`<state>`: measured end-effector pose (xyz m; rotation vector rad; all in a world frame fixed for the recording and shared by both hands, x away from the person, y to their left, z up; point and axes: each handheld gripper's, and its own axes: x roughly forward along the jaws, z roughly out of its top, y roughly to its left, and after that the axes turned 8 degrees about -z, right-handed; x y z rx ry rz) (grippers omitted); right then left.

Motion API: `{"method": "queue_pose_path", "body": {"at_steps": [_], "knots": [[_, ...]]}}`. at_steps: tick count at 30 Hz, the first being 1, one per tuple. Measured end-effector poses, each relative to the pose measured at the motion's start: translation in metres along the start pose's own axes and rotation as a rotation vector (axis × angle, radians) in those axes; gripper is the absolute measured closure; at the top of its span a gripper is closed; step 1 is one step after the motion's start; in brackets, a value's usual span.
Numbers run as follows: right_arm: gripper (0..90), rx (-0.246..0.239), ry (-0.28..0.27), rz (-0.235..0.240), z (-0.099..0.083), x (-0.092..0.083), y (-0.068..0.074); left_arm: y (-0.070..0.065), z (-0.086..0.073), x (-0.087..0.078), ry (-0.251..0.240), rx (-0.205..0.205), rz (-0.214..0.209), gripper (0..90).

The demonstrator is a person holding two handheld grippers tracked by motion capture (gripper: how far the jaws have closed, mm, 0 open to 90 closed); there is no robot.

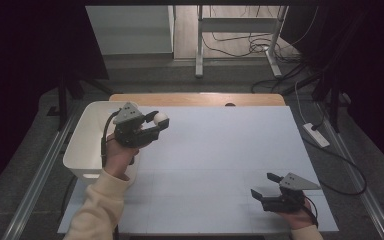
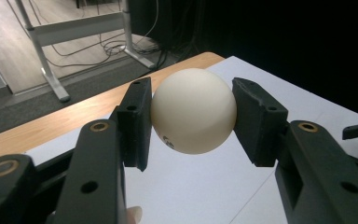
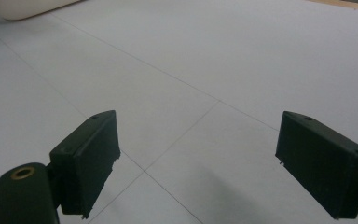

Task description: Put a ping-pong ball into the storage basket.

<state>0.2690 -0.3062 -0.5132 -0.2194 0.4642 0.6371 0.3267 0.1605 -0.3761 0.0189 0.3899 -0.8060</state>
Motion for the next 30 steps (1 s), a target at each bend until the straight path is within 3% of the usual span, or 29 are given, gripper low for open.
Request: {"method": "queue_pose_path", "body": {"at_steps": [30], "knots": [[13.1,-0.001,-0.007,-0.002,0.001,-0.001,0.000,0.022,-0.001,-0.024,-0.020,-0.035,0.084,50.5]]}}
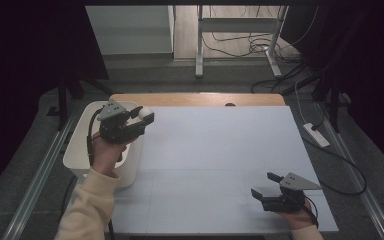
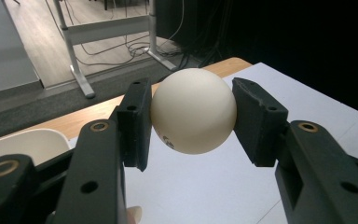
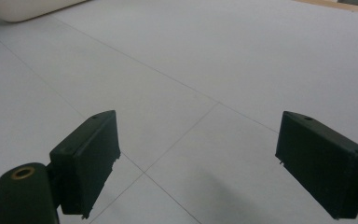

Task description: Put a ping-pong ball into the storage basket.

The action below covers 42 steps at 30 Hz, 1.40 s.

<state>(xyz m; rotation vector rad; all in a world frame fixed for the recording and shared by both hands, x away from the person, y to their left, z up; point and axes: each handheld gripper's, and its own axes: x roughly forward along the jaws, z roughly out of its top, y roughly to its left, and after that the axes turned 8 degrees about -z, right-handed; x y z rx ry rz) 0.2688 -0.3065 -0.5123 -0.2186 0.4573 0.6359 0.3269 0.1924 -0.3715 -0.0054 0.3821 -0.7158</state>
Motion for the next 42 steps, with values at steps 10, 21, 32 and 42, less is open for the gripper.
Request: {"method": "queue_pose_path", "body": {"at_steps": [10,21,32,42], "knots": [[13.1,0.001,0.001,-0.001,0.000,0.000,0.000,0.010,-0.002,-0.007,0.001,-0.014,0.030,50.5],[13.1,0.000,0.002,-0.001,0.000,0.000,0.000,0.019,-0.004,-0.014,-0.003,-0.025,0.068,50.5],[13.1,0.000,0.002,-0.001,0.000,0.000,0.000,0.035,-0.007,-0.019,0.008,-0.060,0.112,50.6],[13.1,-0.001,0.005,-0.004,0.000,0.001,0.000,0.048,-0.011,-0.018,0.033,-0.085,0.145,50.6]]}}
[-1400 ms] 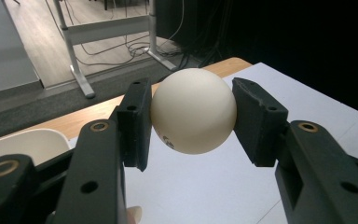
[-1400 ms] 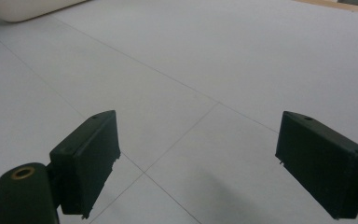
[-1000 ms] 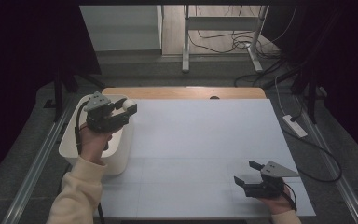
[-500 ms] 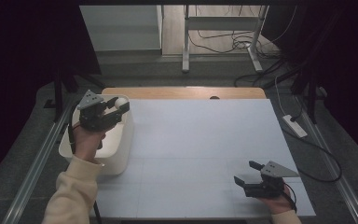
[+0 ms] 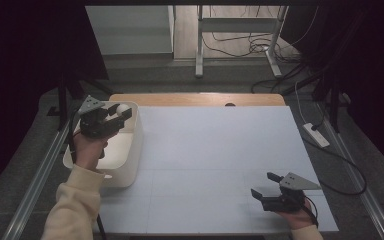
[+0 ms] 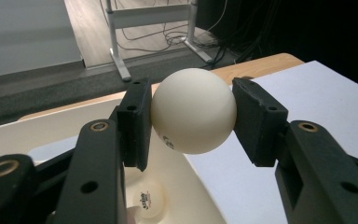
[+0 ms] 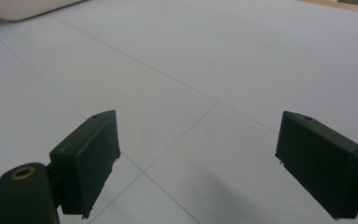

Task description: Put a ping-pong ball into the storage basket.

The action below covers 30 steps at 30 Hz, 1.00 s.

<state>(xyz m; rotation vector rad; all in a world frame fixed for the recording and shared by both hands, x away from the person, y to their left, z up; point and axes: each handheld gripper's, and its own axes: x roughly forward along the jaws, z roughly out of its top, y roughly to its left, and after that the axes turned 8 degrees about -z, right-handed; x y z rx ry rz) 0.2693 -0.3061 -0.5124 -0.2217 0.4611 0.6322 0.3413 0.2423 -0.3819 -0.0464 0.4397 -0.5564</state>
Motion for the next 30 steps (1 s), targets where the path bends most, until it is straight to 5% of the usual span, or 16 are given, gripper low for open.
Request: {"method": "queue_pose_path", "body": {"at_steps": [30], "knots": [[13.1,-0.002,0.001,0.000,0.000,0.000,0.000,0.037,-0.005,0.015,0.118,-0.071,0.085,50.3]]}}
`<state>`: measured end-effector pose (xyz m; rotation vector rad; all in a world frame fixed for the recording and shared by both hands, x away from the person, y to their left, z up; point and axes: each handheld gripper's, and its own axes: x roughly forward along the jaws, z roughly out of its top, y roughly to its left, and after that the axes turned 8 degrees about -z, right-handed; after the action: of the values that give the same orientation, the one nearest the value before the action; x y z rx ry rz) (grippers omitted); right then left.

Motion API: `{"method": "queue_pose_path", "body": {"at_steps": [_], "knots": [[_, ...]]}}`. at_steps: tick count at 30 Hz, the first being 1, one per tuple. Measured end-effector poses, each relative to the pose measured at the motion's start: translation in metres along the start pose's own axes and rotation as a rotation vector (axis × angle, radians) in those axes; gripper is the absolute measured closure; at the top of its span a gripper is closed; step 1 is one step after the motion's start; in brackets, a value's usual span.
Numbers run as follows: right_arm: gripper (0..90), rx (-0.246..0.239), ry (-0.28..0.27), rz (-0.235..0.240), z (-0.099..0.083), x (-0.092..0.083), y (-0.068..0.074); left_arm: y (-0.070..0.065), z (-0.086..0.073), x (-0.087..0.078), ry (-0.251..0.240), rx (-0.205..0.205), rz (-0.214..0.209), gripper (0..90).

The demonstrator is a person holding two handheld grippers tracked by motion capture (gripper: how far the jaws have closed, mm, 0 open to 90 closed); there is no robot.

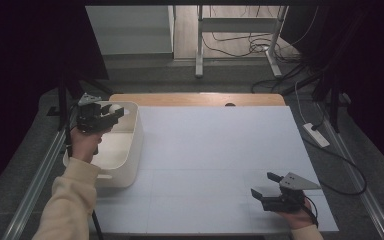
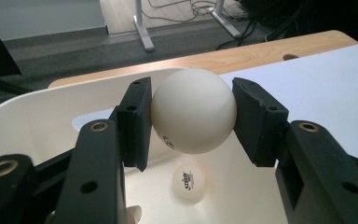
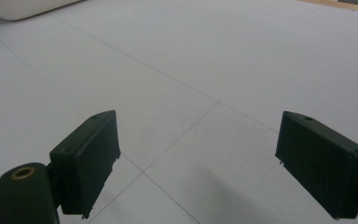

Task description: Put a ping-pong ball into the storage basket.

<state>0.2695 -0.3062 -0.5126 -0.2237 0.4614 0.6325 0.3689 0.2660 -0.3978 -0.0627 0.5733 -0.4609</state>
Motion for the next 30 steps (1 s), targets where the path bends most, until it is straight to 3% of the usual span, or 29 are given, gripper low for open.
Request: {"method": "queue_pose_path", "body": {"at_steps": [11,28,30], "knots": [[13.2,-0.001,-0.001,0.000,0.0000,-0.0002,0.0000,0.0041,-0.0048,0.0055,0.046,0.000,0.013,50.2],[13.1,-0.001,-0.003,-0.002,0.0003,-0.0001,0.0003,0.0037,-0.0042,0.0006,0.020,0.002,0.029,49.7],[13.1,-0.002,-0.003,-0.002,0.0003,-0.0001,0.0003,0.0032,-0.0039,0.0007,0.017,0.006,0.035,42.4]]}}
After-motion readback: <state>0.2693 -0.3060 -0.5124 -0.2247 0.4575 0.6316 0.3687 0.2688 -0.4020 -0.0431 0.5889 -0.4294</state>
